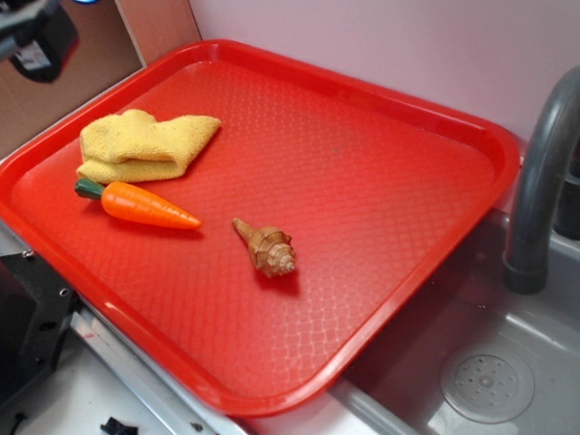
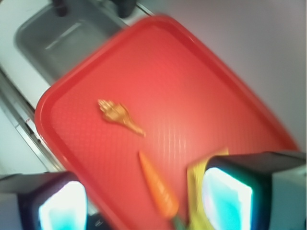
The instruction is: Grab the shell.
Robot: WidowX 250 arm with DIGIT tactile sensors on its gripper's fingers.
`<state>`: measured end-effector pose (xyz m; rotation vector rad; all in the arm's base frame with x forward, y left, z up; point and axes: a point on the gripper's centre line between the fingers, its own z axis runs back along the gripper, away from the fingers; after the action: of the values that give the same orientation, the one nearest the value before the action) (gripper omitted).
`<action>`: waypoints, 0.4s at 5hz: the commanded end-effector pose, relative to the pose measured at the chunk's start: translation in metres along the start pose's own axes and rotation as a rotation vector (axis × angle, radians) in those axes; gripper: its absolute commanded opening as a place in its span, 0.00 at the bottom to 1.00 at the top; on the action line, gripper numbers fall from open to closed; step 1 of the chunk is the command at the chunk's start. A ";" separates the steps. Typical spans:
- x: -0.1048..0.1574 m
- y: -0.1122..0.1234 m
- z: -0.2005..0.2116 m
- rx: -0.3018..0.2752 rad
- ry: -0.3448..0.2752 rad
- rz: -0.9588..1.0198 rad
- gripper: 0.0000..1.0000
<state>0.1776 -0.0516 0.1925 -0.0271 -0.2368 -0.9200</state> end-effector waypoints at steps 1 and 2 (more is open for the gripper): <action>0.035 -0.017 -0.044 -0.033 -0.006 -0.364 1.00; 0.042 -0.025 -0.076 -0.040 0.038 -0.391 1.00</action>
<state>0.2001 -0.1010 0.1174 -0.0079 -0.1504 -1.3026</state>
